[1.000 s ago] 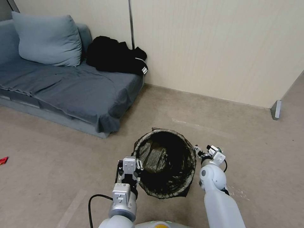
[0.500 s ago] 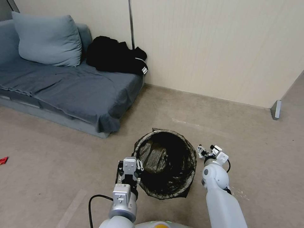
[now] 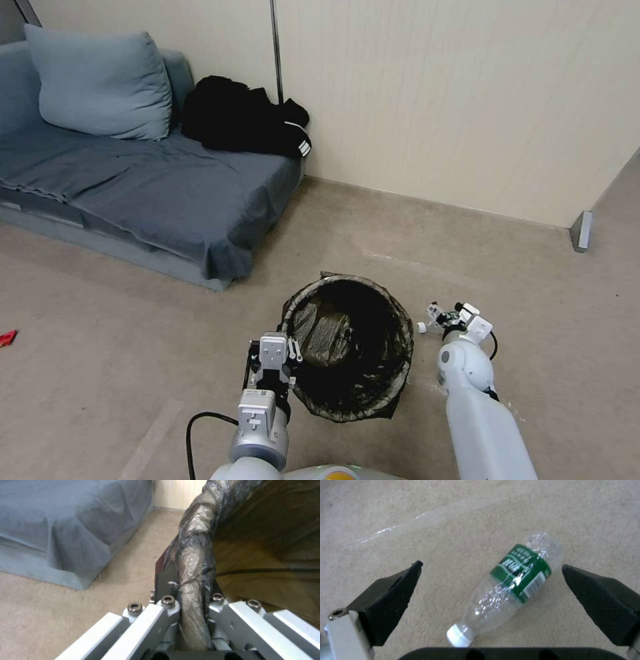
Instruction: Pick up the trash bin, then pick up the garbage from the floor and place it into the trash bin.
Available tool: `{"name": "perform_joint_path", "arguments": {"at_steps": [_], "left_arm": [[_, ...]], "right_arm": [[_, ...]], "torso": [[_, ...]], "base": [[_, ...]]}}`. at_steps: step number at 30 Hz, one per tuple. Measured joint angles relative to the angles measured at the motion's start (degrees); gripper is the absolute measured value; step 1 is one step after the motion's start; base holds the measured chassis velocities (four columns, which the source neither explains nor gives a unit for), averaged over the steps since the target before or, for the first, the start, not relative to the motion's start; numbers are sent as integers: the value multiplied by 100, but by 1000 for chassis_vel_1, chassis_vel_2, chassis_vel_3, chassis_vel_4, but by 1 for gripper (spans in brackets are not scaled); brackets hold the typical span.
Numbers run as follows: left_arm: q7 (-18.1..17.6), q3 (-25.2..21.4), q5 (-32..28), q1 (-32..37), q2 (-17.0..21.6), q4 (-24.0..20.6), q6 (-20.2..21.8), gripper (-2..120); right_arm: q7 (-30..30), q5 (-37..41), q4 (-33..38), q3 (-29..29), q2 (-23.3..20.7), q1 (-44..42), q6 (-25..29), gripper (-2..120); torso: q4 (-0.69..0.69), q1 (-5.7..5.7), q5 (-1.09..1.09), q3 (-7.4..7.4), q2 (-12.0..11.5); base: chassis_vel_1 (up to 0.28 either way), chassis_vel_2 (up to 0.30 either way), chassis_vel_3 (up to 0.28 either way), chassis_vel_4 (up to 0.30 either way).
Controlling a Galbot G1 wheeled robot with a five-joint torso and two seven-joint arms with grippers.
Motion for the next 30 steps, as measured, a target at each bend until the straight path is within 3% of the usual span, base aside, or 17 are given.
{"name": "perform_joint_path", "arguments": {"at_steps": [30], "left_arm": [[-16,4,144,83,-8,103,-43,0]], "right_arm": [[-207,175,-1661,117,-184,604,333,100]], "torso": [[0,-1,-1,0,0]], "base": [[0,0,0,0]]}}
